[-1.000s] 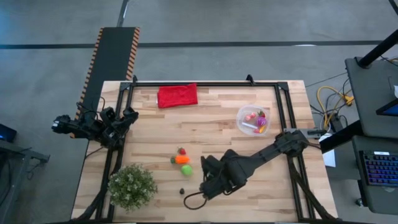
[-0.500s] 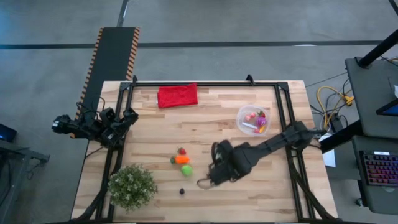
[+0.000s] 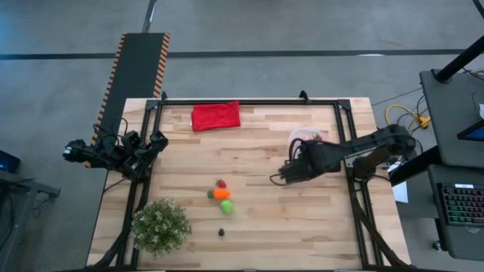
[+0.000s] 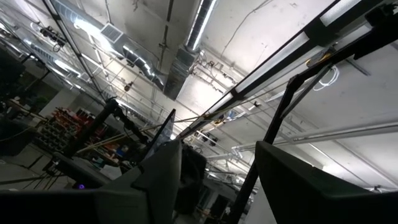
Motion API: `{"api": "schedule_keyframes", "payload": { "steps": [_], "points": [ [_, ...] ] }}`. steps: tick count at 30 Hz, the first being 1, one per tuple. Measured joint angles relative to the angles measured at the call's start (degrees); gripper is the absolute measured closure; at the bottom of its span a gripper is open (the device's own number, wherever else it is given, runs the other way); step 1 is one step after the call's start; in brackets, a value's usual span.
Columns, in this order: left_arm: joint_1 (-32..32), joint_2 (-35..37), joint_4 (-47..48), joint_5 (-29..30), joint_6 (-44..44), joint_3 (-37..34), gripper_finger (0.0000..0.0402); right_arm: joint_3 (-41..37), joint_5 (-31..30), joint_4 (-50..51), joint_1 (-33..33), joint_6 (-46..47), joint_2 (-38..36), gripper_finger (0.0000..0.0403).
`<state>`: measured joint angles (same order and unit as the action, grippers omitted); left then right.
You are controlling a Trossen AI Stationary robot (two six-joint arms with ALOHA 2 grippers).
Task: Pick and placing Produce into tupperware
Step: Put the green avocado into the transparent container
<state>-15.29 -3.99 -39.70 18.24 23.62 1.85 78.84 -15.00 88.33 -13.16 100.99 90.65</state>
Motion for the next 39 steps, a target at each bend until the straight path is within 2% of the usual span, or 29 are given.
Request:
{"api": "schedule_keyframes", "payload": {
  "steps": [3, 11, 19, 32, 39],
  "points": [
    [0.0, 0.0, 0.0, 0.0, 0.0, 0.0, 0.0210, -4.2, 2.0, -4.1, 2.6, -2.9, -1.7, 0.0166],
    [0.0, 0.0, 0.0, -0.7, 0.1, 0.0, 0.0210, -12.4, 1.7, -7.5, 10.9, -8.0, -5.1, 0.0164],
    [0.0, 0.0, 0.0, -1.7, 0.1, 0.0, 0.0210, -20.8, 4.5, -19.7, 20.9, -13.8, -8.1, 0.0166],
    [0.0, 0.0, 0.1, -1.2, 0.1, 0.0, 0.0210, -24.6, 6.2, -23.3, 29.1, -23.9, -8.1, 0.0163],
    [0.0, 0.0, 0.1, -1.1, 0.0, 0.0, 0.0210, -26.2, 6.9, -24.8, 30.1, -26.7, -8.1, 0.0139]
  ]
}}
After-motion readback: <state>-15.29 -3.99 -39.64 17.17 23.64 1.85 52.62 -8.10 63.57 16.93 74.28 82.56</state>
